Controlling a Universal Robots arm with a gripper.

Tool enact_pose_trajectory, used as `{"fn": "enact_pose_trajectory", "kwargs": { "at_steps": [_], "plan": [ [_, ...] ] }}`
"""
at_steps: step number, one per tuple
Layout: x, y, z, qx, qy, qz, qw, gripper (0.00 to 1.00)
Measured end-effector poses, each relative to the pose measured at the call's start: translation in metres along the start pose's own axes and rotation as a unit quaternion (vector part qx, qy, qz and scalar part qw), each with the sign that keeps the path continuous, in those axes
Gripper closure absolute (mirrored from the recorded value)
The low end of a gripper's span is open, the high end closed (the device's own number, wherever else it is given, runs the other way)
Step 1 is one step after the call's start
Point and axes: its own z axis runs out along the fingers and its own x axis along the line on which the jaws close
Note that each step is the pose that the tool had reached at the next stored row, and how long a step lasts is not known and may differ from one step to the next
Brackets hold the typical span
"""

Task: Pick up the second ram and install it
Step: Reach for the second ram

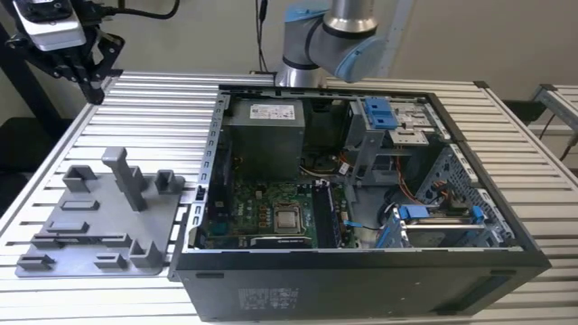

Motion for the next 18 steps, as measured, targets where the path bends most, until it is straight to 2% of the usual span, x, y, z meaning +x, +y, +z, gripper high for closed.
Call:
{"fn": "enact_pose_trajectory", "kwargs": {
  "at_steps": [10,18],
  "plan": [
    [0.027,0.0005,0.0003,0.0,0.0,0.0,1.0,0.89],
    [0.0406,0.0007,0.0006,0.0,0.0,0.0,1.0,0.89]
  ]
}}
